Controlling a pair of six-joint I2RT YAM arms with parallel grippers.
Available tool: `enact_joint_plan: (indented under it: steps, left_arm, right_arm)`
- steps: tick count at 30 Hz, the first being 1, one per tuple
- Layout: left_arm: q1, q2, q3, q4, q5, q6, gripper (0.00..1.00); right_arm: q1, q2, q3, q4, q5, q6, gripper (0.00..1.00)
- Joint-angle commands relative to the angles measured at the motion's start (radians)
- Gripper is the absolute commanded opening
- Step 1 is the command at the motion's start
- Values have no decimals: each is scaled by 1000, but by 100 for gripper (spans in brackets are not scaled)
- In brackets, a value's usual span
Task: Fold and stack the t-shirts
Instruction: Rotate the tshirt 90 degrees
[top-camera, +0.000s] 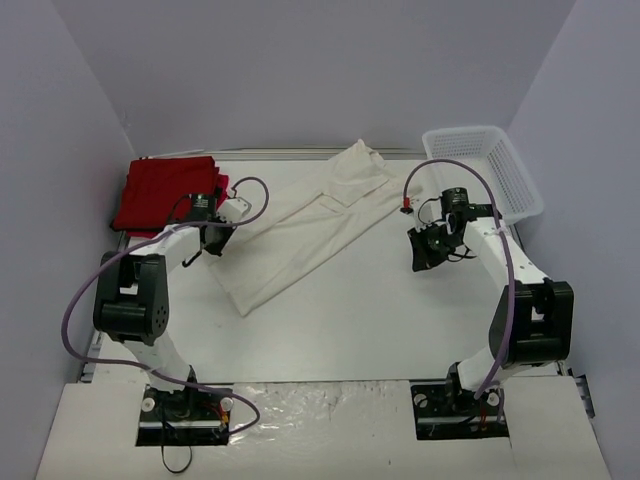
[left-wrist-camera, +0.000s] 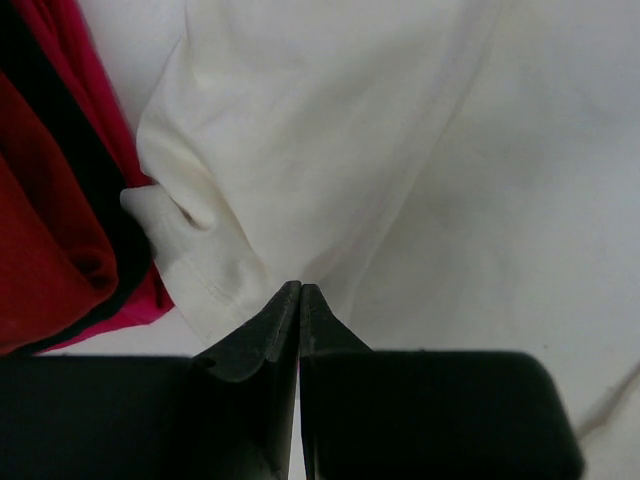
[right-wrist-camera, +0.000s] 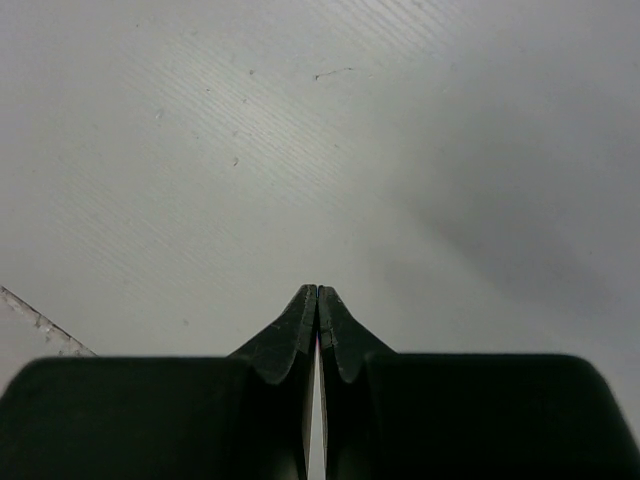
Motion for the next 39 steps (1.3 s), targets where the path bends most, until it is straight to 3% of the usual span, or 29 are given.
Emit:
enact_joint_plan:
  steps: [1, 8, 21, 28, 39]
  left_arm:
    - [-3, 3, 35, 82, -58, -15, 2]
    - [-7, 29, 58, 98, -86, -28, 2]
    - [-32, 92, 132, -215, -6, 101, 2]
    - [-67, 80, 87, -312, -64, 170, 2]
    - [-182, 66, 30, -368, -103, 156, 3]
  right_arm:
    - [-14, 17, -18, -17, -82, -38, 0]
    - [-17, 71, -26, -2, -59, -35, 0]
    - [-23, 34, -63, 65, 31, 11, 0]
    - [-24, 26, -74, 92, 77, 34, 0]
    - [-26, -9, -83, 102, 85, 37, 1]
